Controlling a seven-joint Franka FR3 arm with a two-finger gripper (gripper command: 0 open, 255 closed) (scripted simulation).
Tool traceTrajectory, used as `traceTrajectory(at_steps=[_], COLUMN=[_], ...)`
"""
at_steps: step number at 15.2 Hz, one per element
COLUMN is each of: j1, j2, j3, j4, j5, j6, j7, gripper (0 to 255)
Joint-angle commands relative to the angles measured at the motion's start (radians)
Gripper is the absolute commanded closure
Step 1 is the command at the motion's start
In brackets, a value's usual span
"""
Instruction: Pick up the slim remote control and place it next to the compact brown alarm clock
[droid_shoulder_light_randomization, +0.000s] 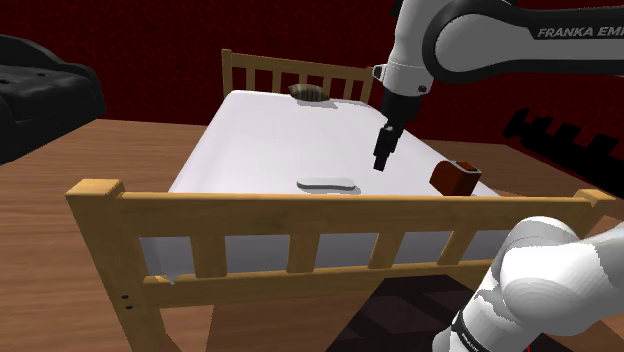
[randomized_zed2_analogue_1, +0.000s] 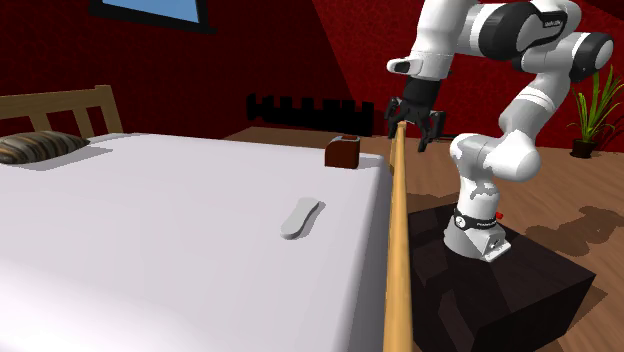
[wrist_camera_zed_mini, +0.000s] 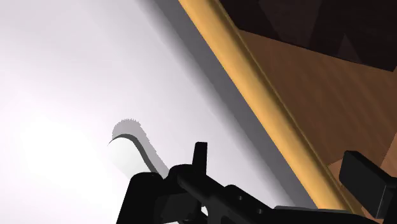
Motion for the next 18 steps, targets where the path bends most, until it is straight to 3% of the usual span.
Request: traceTrajectory(at_steps=[1,10,18], j1=[0.0,0.008,0.036], j2=[0.0,0.259,0.57], j3=[0.0,-0.184,-0.308], j4=[0.0,0.023,0.161], j5=[0.0,-0.061,-0.016], j6=[0.0,0.242,0.407], j7=[0.0,-0.32,-0.62], gripper=[0,0,0])
